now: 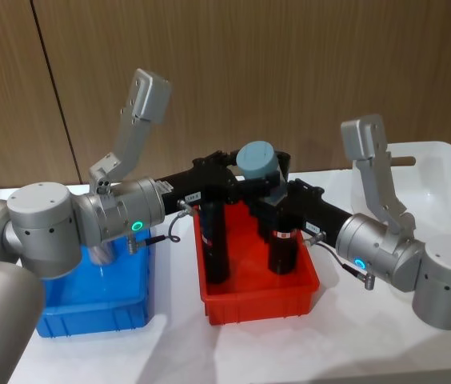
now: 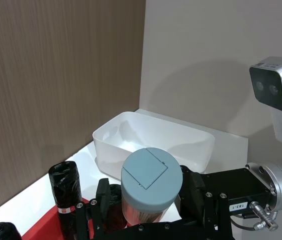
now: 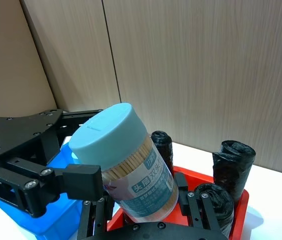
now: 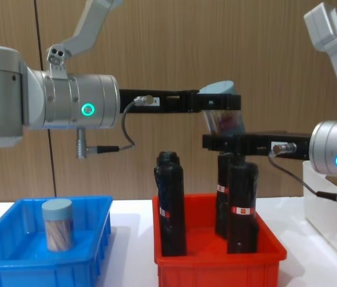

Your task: Pick the cotton swabs from the blue box and place them into the white box.

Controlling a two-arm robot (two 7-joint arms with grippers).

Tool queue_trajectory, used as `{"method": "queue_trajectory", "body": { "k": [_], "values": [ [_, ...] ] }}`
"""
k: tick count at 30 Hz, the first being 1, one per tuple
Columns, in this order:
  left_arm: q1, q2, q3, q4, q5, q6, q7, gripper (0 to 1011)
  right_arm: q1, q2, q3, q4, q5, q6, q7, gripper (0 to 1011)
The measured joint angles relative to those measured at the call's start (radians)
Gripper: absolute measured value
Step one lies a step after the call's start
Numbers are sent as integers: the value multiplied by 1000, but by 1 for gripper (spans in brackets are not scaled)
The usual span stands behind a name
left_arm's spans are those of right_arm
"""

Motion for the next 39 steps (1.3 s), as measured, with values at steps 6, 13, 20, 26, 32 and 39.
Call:
{"method": "queue_trajectory", "body": {
  "k": [6,13,20,26,32,39],
  "values": [
    [0,0,0,0,-1,-1,0,1003,-6,3,0,-1,8,-3,-7,727],
    [0,0,0,0,-1,-1,0,1003,-16,10,5,1,22,-8,-26,727],
    [0,0,0,0,-1,-1,1,1003,-25,25,24,16,40,-19,-61,727],
    [0,0,0,0,-1,-1,1,1003,-26,37,42,34,55,-29,-89,727],
    [0,0,0,0,-1,-1,1,1003,-20,54,71,65,69,-45,-124,727],
    [0,0,0,0,-1,-1,1,1003,-6,72,103,101,77,-62,-161,727]
  ]
}}
